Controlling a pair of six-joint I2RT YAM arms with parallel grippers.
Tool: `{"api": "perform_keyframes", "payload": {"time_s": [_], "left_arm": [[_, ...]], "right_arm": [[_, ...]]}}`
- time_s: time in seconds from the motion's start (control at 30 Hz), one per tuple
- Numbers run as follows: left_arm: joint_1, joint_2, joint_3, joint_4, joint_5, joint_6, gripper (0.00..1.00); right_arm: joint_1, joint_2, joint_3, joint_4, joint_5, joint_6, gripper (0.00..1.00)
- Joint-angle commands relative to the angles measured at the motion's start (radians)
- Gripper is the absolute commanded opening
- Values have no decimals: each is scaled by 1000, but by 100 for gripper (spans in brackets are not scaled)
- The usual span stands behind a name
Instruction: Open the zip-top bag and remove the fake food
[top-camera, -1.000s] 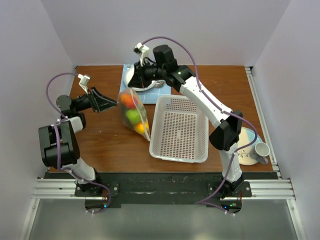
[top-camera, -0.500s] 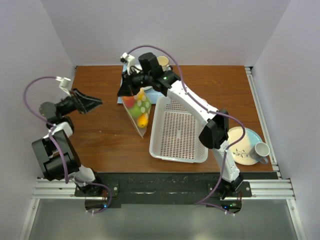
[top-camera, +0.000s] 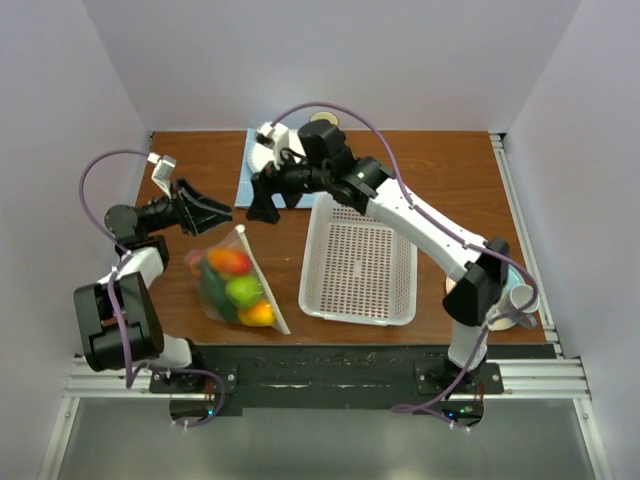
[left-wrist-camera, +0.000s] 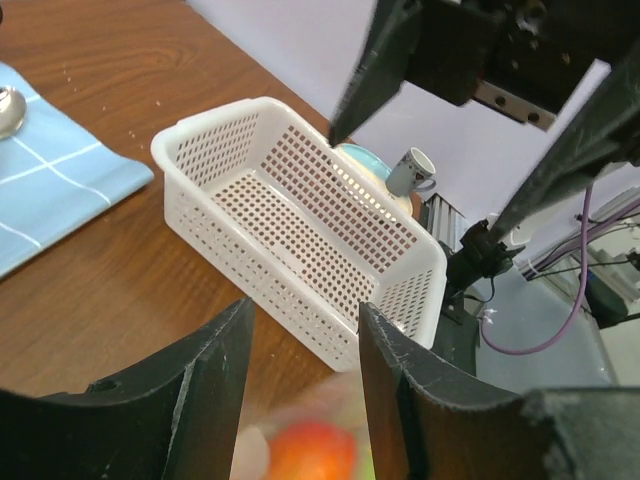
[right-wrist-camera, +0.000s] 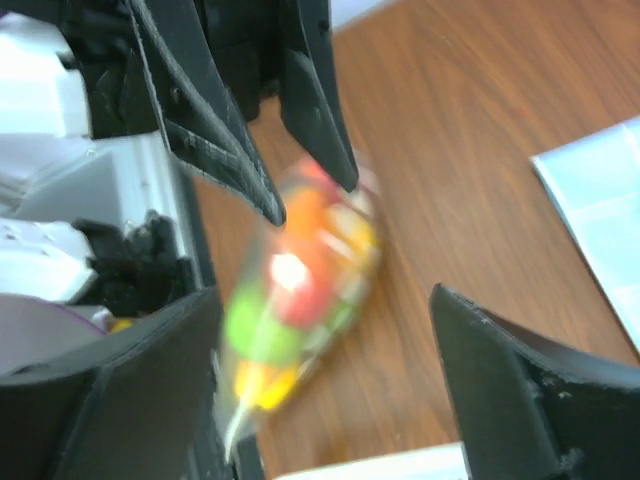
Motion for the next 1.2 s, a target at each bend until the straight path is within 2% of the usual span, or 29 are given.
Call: {"api": "perform_keyframes", "payload": {"time_s": [0.0, 0.23, 0.37, 0.47, 0.77, 0.87, 0.9, 0.93, 1.0, 1.07, 1.17], "left_arm": [[-3, 58, -16, 573, 208, 29, 50], [-4, 80, -50, 573, 208, 53, 50], [-3, 81, -38, 573, 208, 47, 50], [-3, 72, -27, 573, 210, 41, 50], [11, 57, 1, 572, 210, 24, 49], [14, 55, 5, 572, 210, 15, 49], [16, 51, 5, 572, 210, 12, 50], [23, 48, 7, 572, 210, 9, 50], [43, 51, 28, 572, 210, -8, 54], [92, 66, 60, 573, 208, -41, 58], [158, 123, 152, 572, 208, -109, 72]], "right_arm": [[6, -154, -249, 146, 167, -23, 99], [98, -329, -562, 275, 147, 16, 99], [152, -282, -566, 306, 132, 36, 99], [182, -234, -546, 349, 107, 68, 95], [198, -130, -561, 468, 79, 132, 64], [196, -113, -559, 465, 66, 137, 35], [196, -115, -559, 464, 67, 129, 8], [192, -115, -535, 420, 90, 111, 0], [192, -125, -492, 354, 130, 15, 0], [186, -116, -377, 191, 221, -131, 0], [176, -86, -245, 27, 254, -266, 0]]}}
